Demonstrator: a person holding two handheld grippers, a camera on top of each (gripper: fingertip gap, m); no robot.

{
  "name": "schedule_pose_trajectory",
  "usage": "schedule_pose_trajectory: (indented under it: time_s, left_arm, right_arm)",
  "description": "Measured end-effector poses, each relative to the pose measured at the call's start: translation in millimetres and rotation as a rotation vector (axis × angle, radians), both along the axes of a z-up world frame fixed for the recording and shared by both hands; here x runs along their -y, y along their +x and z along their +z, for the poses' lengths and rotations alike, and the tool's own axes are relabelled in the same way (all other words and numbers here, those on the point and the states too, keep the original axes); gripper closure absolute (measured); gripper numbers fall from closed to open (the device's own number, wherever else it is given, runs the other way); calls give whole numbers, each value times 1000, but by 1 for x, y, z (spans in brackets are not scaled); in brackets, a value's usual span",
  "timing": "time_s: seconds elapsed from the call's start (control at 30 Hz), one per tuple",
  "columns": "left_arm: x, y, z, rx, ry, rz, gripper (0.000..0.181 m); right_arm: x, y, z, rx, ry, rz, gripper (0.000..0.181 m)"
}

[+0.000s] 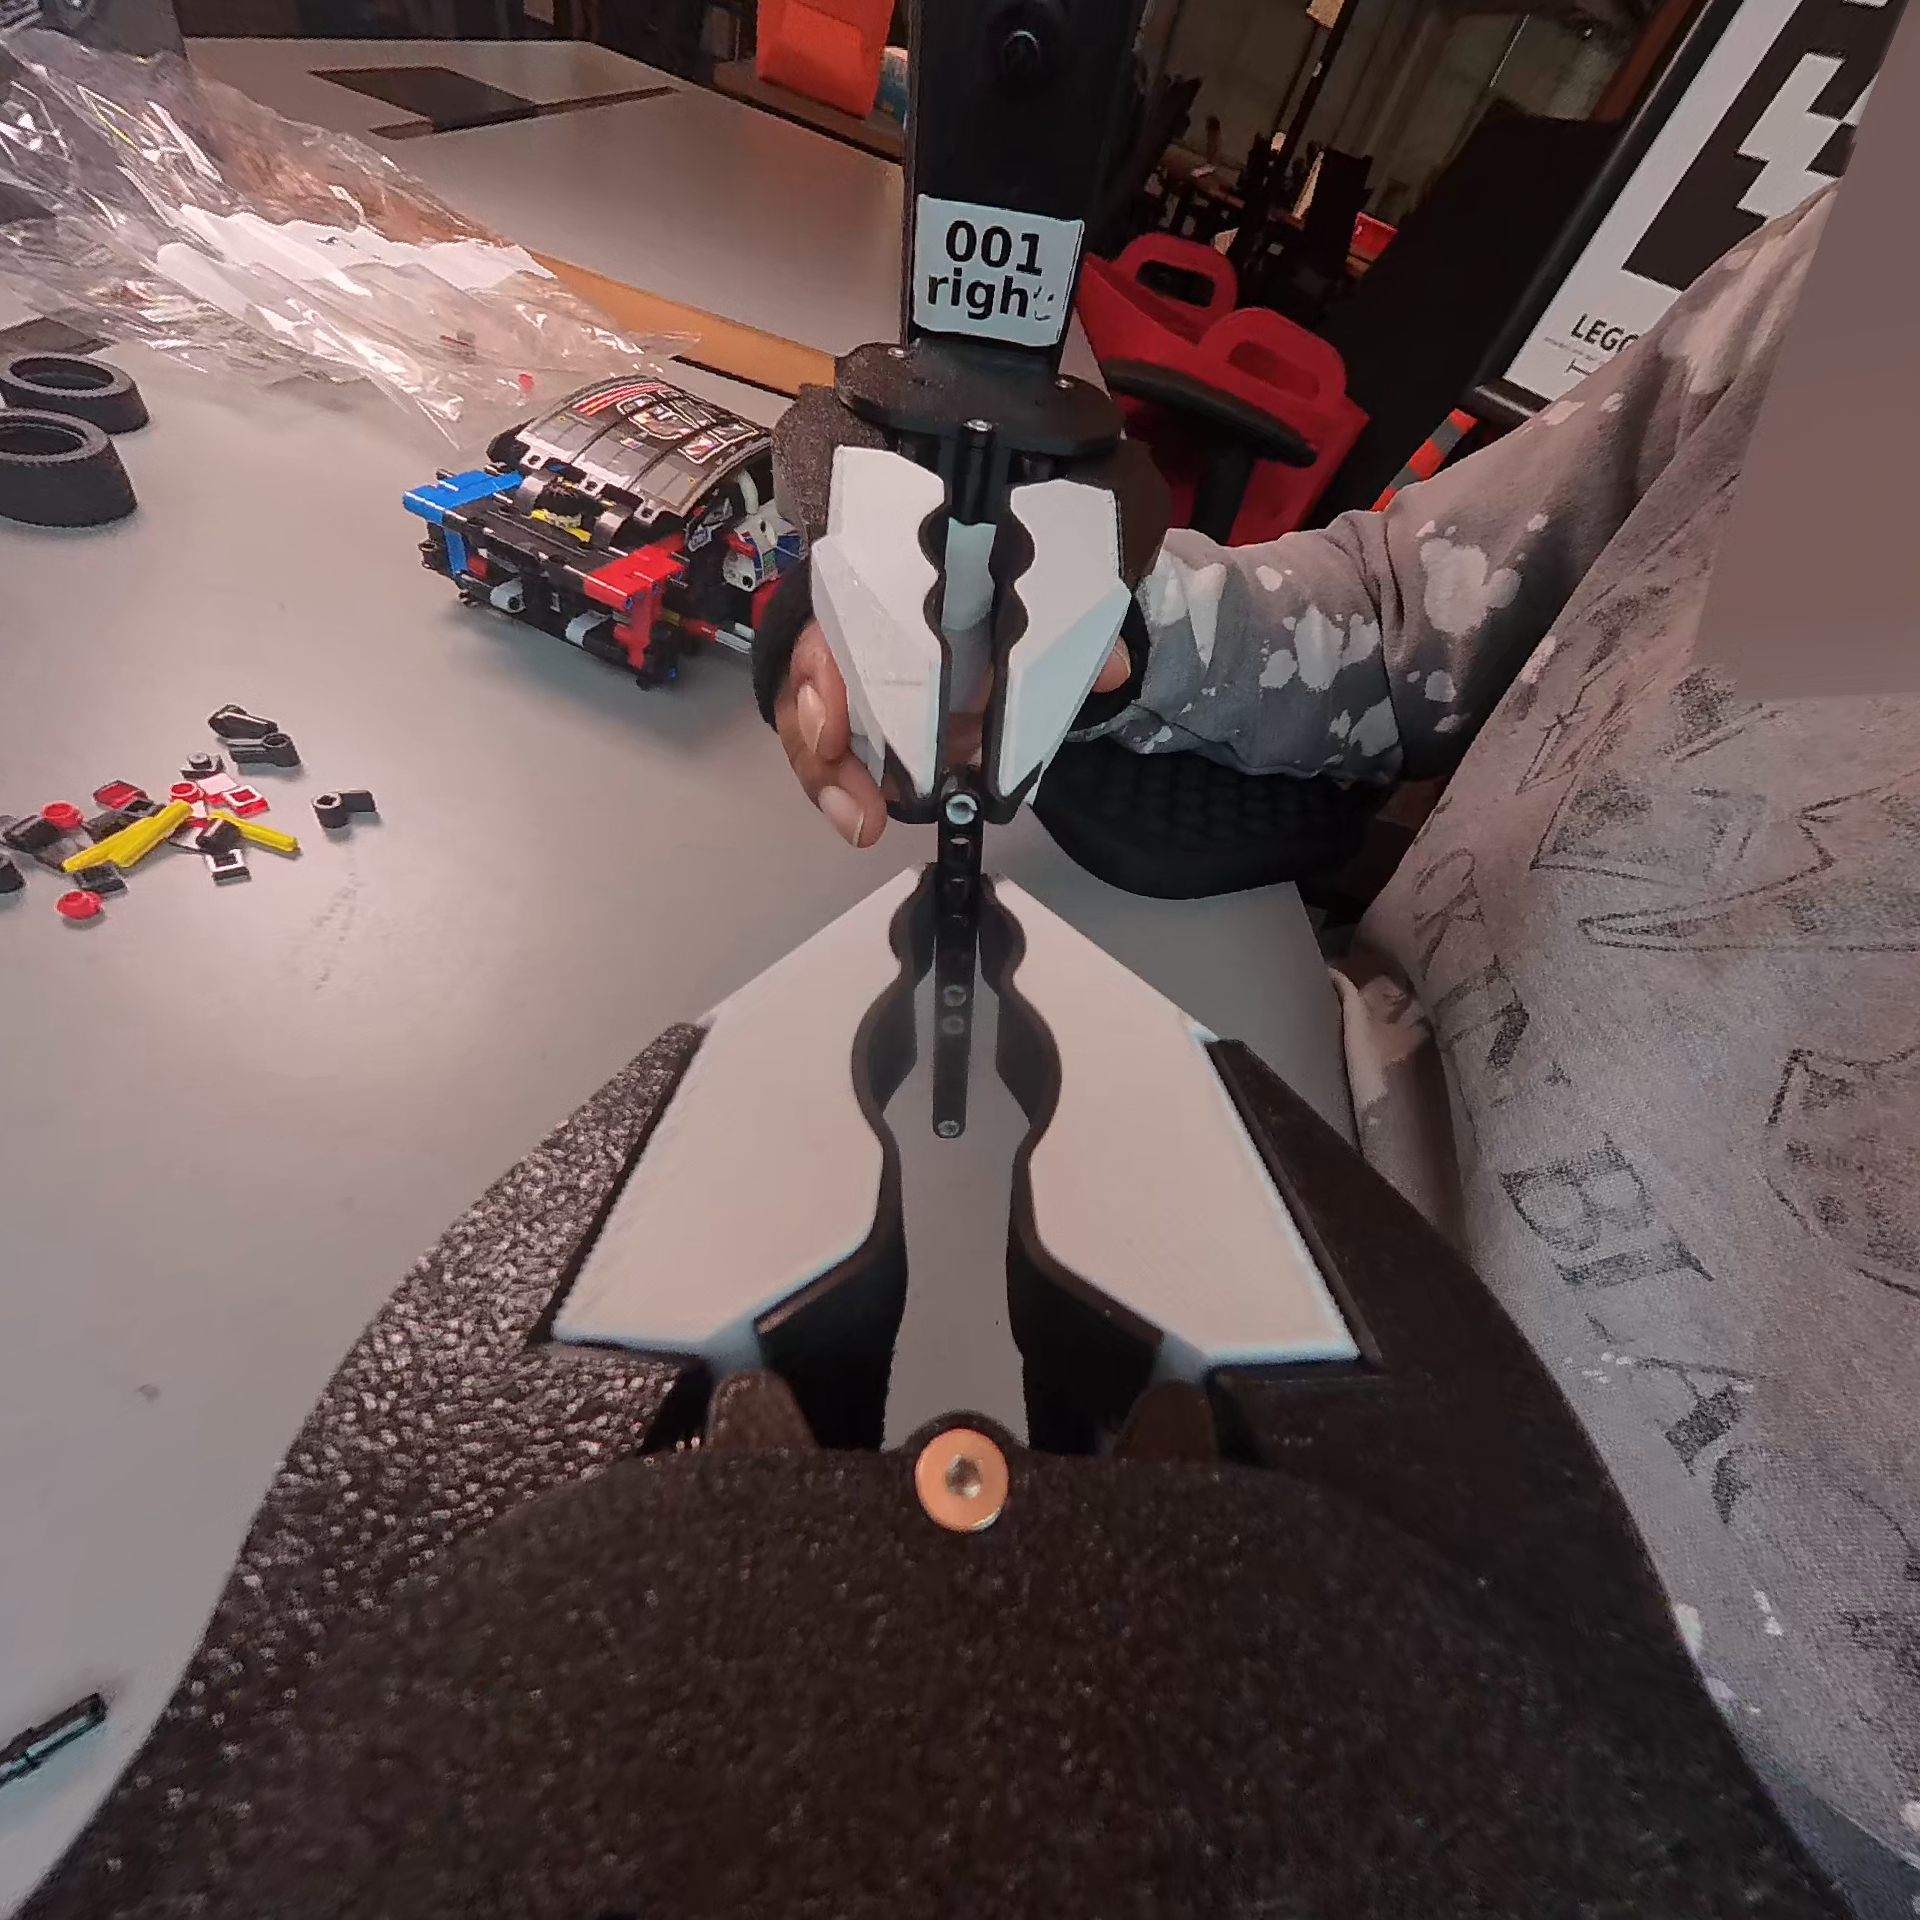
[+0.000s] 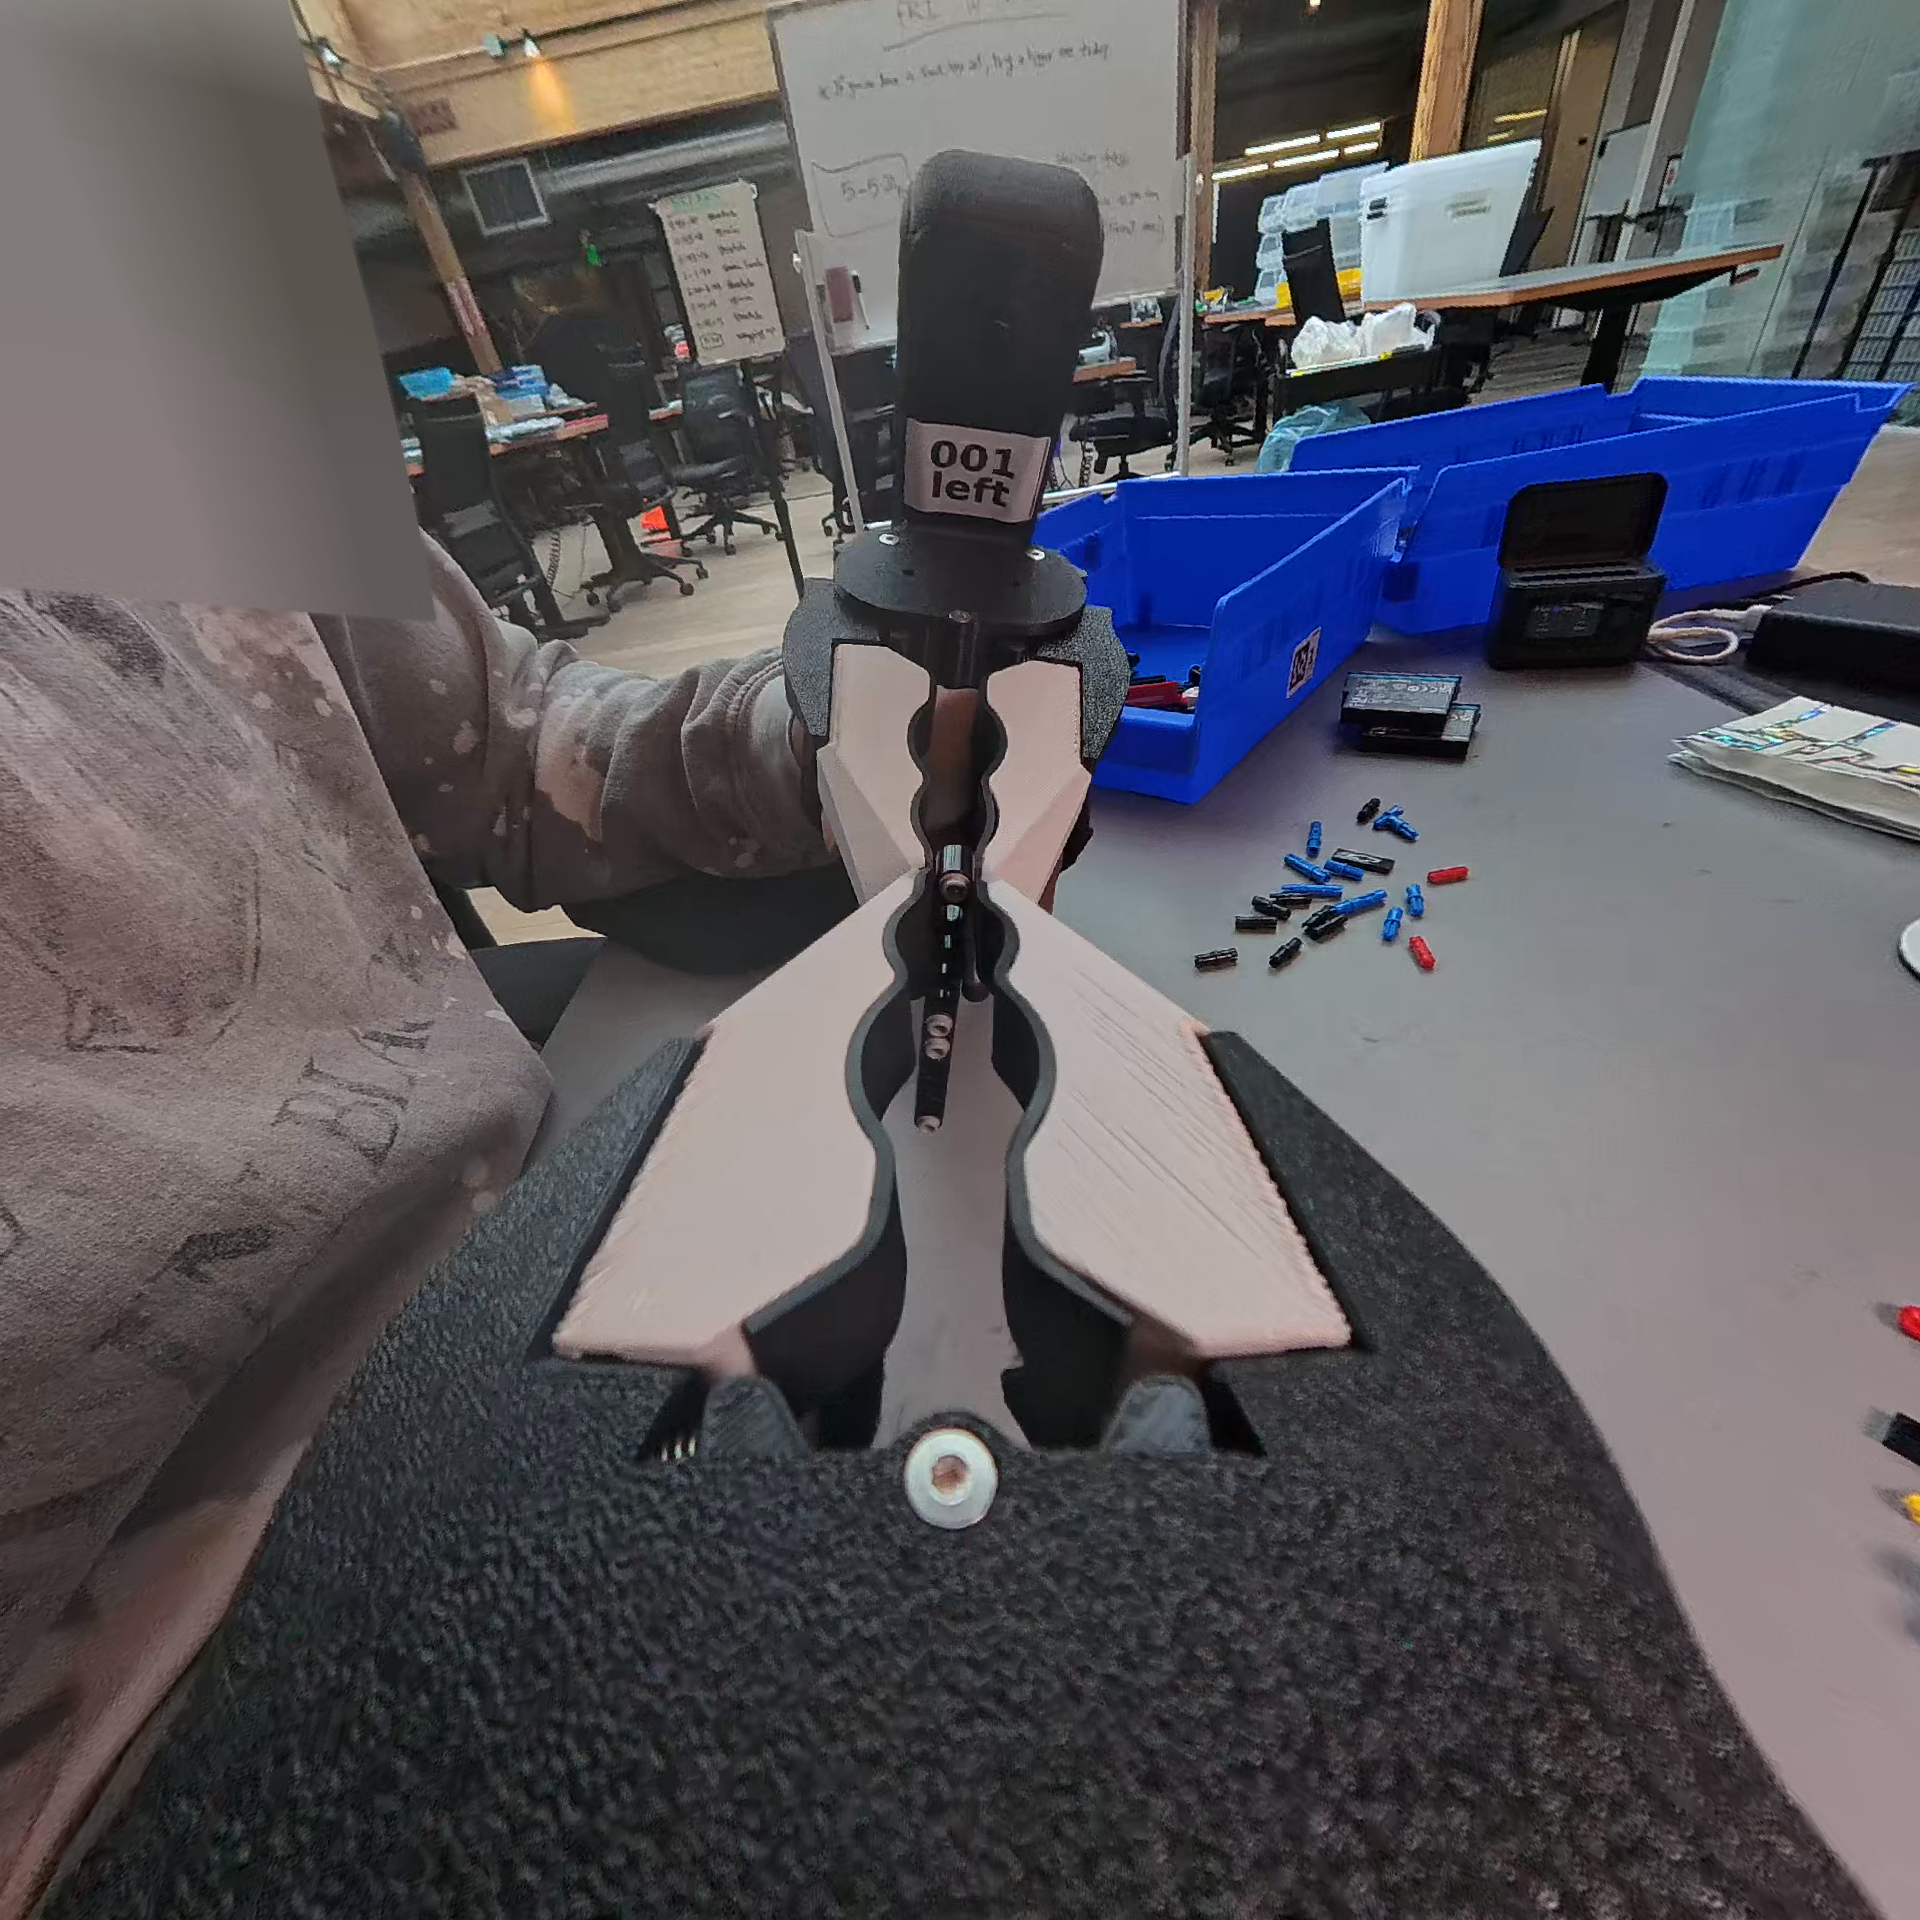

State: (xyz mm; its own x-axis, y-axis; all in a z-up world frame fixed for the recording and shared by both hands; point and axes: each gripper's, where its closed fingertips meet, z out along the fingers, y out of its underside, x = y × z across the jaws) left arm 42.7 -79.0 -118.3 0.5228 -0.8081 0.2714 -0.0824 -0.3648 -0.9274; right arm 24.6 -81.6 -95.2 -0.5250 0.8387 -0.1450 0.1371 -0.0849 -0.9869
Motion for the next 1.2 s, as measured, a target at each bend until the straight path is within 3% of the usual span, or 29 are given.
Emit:
schedule_pose_trajectory:
  time_s: [0.63, 0.87, 1.2]
  left_arm:
    - [5, 2, 5, 41, 12, -37, 176]
    - [6, 2, 6, 40, 20, -38, 176]
    - [6, 3, 6, 28, 23, -38, 176]
  right_arm:
    - [10, 2, -3, -4, 57, 23, 169]
    - [6, 3, 3, -23, 31, 15, 178]
    - [8, 2, -2, -13, 88, 5, 175]
